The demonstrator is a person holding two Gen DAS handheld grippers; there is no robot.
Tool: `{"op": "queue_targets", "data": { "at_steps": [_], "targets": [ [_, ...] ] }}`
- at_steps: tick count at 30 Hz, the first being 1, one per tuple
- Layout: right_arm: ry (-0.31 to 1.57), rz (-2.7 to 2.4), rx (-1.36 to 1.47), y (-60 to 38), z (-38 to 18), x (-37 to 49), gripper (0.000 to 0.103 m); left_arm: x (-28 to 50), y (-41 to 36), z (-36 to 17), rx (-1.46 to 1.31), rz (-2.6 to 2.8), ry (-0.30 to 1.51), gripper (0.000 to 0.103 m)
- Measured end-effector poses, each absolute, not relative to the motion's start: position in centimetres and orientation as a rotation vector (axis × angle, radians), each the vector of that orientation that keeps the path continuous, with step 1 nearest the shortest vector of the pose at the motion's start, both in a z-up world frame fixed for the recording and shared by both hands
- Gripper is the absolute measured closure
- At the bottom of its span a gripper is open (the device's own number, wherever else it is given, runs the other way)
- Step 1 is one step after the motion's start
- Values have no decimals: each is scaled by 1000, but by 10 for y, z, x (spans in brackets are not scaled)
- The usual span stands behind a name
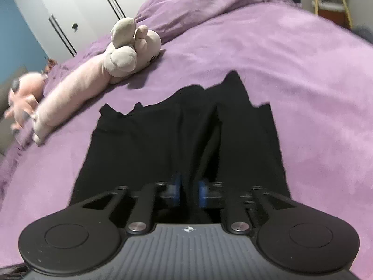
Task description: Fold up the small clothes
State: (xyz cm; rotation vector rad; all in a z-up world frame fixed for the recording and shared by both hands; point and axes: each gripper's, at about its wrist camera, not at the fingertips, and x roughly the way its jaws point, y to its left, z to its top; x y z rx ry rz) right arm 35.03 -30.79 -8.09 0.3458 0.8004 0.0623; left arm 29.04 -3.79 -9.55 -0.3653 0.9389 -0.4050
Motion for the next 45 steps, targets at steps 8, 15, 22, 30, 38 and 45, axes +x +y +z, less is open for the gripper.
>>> {"op": "queue_targets", "data": {
  "at_steps": [8,15,22,30,38,45],
  "targets": [
    [685,-170,31,-301,-62,342,94,283,-49,-90,-286,-392,937,43],
    [687,-143,270,-346,-66,318,76,268,-61,-89,-197,-419,923,43],
    [769,8,502,-383,-83,247,62,250,-66,-95,-146,-479,919,43],
    [740,7,489,-372,-80,243,91,242,-83,-89,-78,-466,920,42],
    [700,95,899,-419,-96,230,94,256,-83,-92,-132,-363,920,44],
    [737,86,776,-417,-98,229,94,258,-72,-90,-244,-297,910,44]
  ]
}}
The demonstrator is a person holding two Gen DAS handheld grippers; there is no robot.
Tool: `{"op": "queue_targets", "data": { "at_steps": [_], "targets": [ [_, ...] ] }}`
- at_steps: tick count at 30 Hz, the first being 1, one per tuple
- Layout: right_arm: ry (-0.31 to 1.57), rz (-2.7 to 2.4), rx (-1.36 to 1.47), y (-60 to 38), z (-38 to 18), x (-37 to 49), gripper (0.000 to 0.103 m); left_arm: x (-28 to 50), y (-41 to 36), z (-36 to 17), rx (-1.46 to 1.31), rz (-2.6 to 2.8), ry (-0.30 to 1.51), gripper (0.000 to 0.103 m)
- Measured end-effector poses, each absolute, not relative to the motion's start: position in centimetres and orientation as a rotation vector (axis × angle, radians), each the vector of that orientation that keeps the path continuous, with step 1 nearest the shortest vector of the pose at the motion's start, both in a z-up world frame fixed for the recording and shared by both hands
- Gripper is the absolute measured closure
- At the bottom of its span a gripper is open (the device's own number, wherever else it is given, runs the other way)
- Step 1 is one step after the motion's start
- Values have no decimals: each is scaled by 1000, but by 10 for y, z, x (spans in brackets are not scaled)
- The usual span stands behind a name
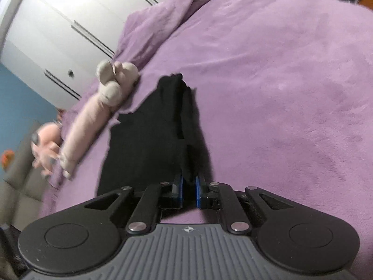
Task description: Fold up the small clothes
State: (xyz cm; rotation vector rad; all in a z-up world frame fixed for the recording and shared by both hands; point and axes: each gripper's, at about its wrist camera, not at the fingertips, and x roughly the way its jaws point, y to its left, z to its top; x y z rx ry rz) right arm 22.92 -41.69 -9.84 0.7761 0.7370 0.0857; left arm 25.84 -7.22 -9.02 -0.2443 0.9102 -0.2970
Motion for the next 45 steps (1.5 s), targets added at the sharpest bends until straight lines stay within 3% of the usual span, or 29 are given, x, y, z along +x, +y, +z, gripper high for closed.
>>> {"op": "queue_targets", "data": {
  "at_steps": [18,26,29,32,39,45],
  "targets": [
    [791,35,633,-402,-99,239,94,273,-88,-89,-248,-281,976,48],
    [788,31,491,-389,-93,238,92,274,-87,-89,-246,-295,983,63],
    [790,38,463,-389,-90,238,86,273,-84,-86,-274,-321,985,70],
    [785,61,536,-405,-88,236,70,274,-64,-76,-401,-445,944,72],
    [750,81,911,-460,-105,256,49,303,-24,-75,-514,-403,917,47],
    [802,157,905,-455,-113,308,48,344,-42,-93,-554,-410,983,45]
  ]
}}
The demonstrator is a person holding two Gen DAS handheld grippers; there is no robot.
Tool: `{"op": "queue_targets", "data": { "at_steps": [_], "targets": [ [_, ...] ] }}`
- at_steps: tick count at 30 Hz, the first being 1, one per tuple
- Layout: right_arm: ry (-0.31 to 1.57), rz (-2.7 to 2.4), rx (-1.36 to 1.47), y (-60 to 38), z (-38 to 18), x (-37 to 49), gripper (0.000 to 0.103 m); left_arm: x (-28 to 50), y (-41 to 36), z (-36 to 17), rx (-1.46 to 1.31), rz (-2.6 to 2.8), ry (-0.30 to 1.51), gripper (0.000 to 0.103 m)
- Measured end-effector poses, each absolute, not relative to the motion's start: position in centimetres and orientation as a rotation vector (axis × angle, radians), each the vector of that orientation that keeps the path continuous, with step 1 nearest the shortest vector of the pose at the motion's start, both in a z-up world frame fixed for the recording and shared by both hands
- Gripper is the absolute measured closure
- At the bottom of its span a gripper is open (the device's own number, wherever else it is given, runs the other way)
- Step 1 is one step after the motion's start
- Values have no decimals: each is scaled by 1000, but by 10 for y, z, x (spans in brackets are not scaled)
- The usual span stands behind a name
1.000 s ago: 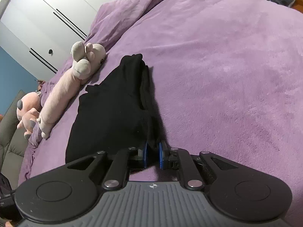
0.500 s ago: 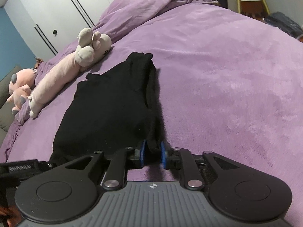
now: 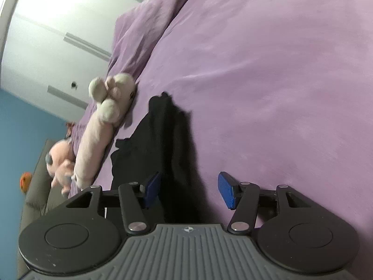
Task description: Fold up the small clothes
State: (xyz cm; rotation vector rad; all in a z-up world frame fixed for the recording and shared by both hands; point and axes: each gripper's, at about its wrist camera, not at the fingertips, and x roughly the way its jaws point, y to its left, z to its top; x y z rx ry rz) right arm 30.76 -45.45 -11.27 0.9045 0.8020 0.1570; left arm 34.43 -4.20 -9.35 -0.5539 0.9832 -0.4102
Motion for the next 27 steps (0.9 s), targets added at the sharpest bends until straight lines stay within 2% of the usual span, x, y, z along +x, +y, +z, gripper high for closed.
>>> {"op": "queue_targets", "data": {
  "at_steps": [3,6,8,10,13,20,27],
  "targets": [
    [821,200,881,-445,-113,327,49,359,-58,-101,-524,-398,1009,45],
    [841,229,857,-436,-115,339,67,367,-63,-109,-533,-415,1024,44],
    [850,227,873,-432,-119,344,78,371,-62,-115,-550,-410,1035,51],
    [851,217,897,-429,-123,346,83,371,-60,-117,-571,-398,1041,68],
    [846,202,906,-423,-120,345,86,370,-58,-111,-575,-418,1015,77],
    [860,261,1000,-416,-108,341,87,359,-44,-74,-604,-472,954,79],
    [1033,419,1000,-358,-116,318,87,316,16,-43,-513,-451,954,79]
  ]
}}
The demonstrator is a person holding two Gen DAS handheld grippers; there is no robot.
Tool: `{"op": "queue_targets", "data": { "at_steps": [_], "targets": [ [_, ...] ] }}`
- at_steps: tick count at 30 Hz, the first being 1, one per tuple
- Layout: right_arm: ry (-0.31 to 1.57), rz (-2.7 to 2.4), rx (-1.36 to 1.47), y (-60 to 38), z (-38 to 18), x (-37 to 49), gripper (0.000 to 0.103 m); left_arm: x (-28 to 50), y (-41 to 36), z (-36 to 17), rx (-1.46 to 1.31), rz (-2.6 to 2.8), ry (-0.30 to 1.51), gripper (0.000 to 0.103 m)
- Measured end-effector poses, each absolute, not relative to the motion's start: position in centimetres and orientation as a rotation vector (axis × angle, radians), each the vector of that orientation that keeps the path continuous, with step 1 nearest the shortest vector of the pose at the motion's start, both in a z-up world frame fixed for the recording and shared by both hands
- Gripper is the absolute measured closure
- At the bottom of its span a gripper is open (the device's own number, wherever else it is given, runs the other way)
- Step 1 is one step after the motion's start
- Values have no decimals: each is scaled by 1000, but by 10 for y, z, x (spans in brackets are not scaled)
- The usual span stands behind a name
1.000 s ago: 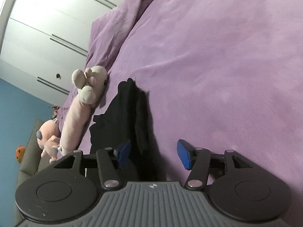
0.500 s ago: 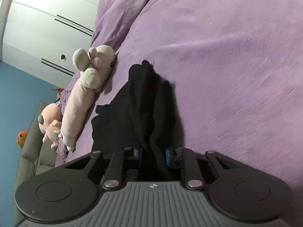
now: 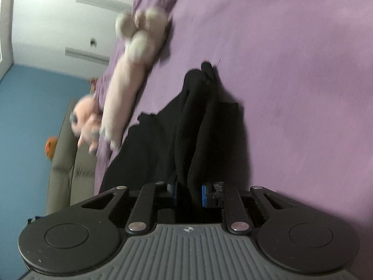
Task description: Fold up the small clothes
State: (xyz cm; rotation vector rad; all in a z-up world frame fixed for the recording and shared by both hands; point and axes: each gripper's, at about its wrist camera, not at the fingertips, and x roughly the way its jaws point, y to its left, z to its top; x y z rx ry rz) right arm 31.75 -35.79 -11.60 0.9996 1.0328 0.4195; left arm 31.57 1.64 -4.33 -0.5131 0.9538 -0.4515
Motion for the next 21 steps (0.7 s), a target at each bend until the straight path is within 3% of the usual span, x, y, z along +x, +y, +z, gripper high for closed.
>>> {"op": "queue_targets", "data": {
  "at_steps": [5,10,15,21],
  "targets": [
    [1084,485,927,-322,-115,295,86,274,55,-54,-481,-377,1020,77],
    [1042,330,649,-314,-78,288,71,267,65,-51,-415,-259,981,73],
    [866,238,434,-291,-34,292,71,272,52,-37,-341,-161,844,67],
    [890,274,193,-207,-55,336,77,307,9,-60,-220,-20,782,56]
  ]
}}
